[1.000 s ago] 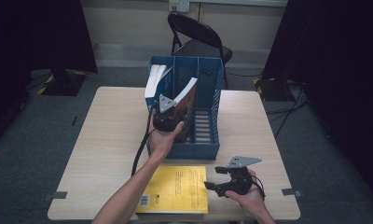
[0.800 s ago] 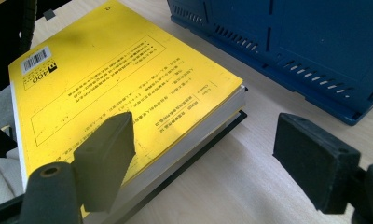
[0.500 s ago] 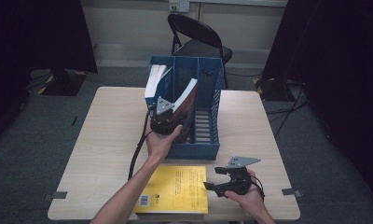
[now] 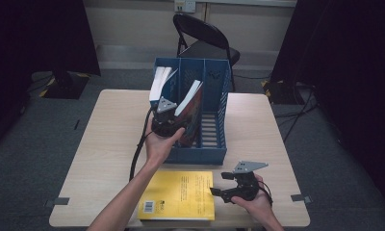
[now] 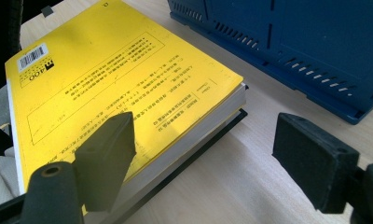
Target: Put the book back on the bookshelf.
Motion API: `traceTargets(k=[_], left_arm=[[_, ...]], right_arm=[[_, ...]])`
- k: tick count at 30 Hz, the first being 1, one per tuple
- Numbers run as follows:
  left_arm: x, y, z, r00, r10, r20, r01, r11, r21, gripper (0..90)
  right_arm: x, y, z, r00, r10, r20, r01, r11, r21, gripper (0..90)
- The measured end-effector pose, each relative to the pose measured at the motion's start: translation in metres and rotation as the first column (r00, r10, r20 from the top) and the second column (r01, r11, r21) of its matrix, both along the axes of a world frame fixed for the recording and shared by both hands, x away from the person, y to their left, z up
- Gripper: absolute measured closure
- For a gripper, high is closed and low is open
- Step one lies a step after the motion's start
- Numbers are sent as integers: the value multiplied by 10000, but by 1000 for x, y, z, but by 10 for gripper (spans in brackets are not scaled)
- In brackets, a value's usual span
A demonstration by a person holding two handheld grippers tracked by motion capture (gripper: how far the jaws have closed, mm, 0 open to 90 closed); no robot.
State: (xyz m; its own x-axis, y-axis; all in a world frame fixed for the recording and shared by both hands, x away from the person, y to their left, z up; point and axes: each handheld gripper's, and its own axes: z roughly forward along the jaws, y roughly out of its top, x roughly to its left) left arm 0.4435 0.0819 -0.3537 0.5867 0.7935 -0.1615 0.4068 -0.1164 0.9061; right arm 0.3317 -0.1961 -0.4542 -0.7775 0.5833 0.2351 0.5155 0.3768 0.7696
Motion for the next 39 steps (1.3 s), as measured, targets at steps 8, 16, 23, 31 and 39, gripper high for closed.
traceTargets(k=[8, 16, 23, 31, 39], left_arm=[[2, 3, 9, 9993, -160, -349, 164, 9998, 95, 618], [9, 0, 28, 9957, -372, -850, 467, 9925, 1127, 596], [20, -5, 47, 9719, -358, -2328, 741, 9846, 1580, 626], [37, -19, 68, 9315, 325, -3623, 881, 9462, 3114, 673], [52, -29, 75, 8953, 416, -4435, 1395, 9194, 3677, 670]], right_arm=[[0, 1, 0, 10000, 14, -9, -14, 10000, -20, 196], [0, 0, 0, 10000, -23, 5, 23, 10000, -26, 193], [1, 1, -1, 9999, -77, -75, 76, 9999, -92, 197], [1, 2, 0, 9999, -68, -146, 67, 10000, -29, 199], [1, 0, -1, 9997, -43, -226, 43, 10000, 27, 206]])
